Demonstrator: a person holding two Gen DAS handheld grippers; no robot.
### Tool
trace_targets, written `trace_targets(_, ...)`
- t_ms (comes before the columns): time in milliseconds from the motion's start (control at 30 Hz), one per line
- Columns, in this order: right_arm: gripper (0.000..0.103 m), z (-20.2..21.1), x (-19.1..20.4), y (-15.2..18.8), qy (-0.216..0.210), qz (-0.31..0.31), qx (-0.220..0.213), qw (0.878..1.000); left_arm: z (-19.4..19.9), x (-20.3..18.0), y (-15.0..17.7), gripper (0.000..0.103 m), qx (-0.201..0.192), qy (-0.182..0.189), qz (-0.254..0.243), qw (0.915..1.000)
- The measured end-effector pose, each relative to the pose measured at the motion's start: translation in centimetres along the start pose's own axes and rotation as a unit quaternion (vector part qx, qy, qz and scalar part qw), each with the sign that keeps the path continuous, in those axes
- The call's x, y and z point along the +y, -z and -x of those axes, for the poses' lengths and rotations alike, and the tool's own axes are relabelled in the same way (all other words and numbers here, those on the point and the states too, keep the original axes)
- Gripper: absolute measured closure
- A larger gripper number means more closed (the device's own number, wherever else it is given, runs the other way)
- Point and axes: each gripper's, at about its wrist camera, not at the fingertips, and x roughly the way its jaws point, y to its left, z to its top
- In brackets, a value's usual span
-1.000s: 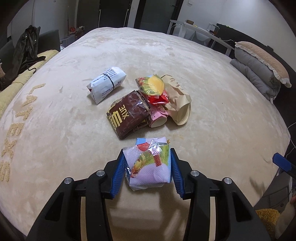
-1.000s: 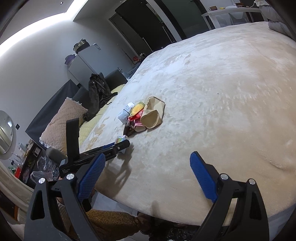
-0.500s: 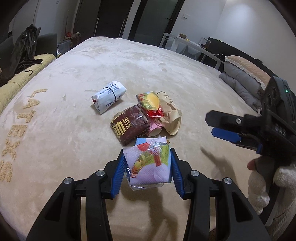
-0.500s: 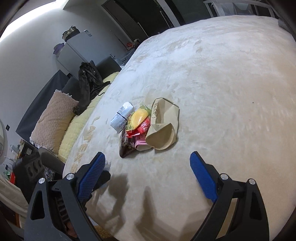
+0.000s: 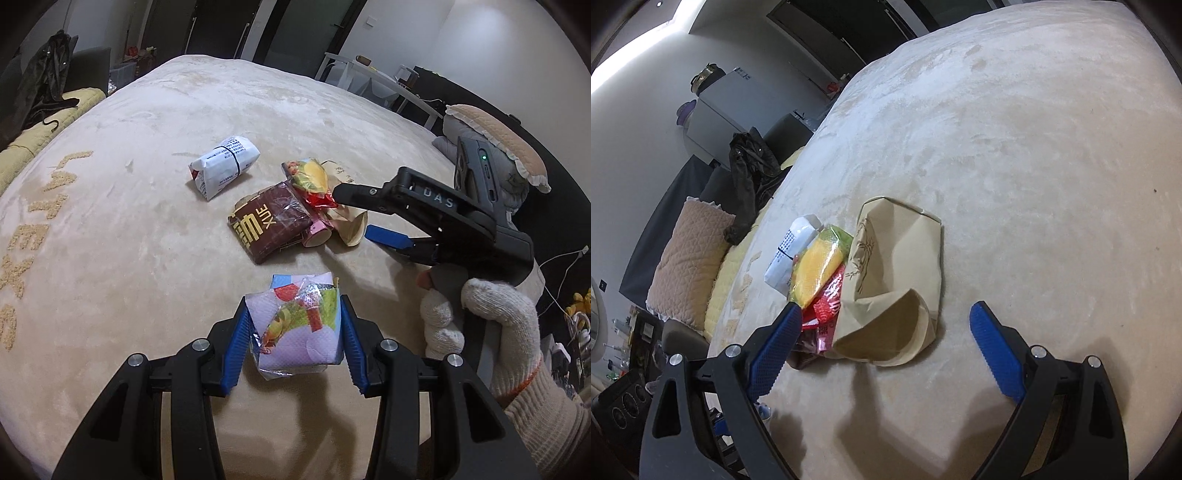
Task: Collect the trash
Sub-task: 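Grasp the pink-and-white wrapper with the left tool while the right tool grasps the brown paper bag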
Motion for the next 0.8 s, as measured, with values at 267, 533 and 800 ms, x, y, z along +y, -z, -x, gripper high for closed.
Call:
trace_targets(267,0.048,-0.2,-0.1,0.2,0.005,0.012,0.003,1.000,0.6,-0.4,0.5,0.058,-0.005,0.004,0.002,1.0000)
trace_targets(533,0.050,1.9,-0.2,0.9,-0.003,0.022,-0.009,1.000,0.8,-0.7,0.1,0.058,-0.015,0.002,0.004,0.9999)
trace_targets(800,0.050,5.5,-0.7,2.4,0.033,0.033,-0.044,0.998,1.3,-1.4,0.2,0.058,-0.034,-0.010,0.002,0.9994)
